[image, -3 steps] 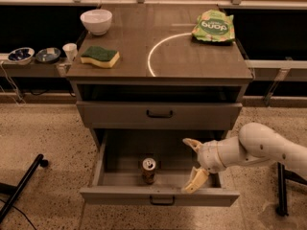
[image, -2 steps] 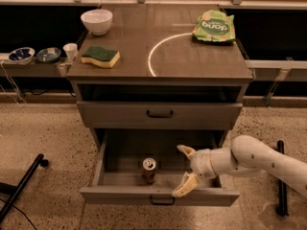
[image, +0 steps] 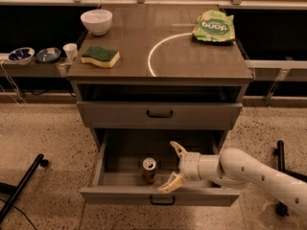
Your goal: Pick orange can from middle drawer and place on counter
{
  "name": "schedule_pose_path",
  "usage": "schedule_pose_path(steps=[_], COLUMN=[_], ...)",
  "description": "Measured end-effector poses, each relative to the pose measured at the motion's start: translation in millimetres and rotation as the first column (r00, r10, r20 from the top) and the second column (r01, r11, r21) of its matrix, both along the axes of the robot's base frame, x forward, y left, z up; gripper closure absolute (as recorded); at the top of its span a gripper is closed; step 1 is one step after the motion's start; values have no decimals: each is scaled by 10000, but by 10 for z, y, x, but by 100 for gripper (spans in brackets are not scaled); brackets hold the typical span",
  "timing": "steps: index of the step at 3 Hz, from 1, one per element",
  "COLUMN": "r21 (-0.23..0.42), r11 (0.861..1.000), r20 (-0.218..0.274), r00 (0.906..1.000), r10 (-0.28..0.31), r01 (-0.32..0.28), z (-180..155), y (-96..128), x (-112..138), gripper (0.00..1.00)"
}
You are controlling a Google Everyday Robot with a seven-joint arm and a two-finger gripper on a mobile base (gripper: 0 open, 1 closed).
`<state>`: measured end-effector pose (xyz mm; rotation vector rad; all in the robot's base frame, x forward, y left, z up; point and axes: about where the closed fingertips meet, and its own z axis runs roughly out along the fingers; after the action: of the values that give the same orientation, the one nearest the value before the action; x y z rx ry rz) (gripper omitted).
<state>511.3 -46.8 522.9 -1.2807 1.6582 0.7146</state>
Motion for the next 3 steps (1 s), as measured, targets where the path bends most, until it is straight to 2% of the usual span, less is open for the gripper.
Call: schedule_pose_path(steps=[1,2,3], r21=[-43,-69,-100], r11=[9983,9976,9994], r20=[410,81,-468], r00=[9974,9976,9983], r10=[-586,-682,-337], r01=[588,682,333], z=[-117,-335,-582], y=[113,259,488], x=[233,359,377], gripper=[0,15,23])
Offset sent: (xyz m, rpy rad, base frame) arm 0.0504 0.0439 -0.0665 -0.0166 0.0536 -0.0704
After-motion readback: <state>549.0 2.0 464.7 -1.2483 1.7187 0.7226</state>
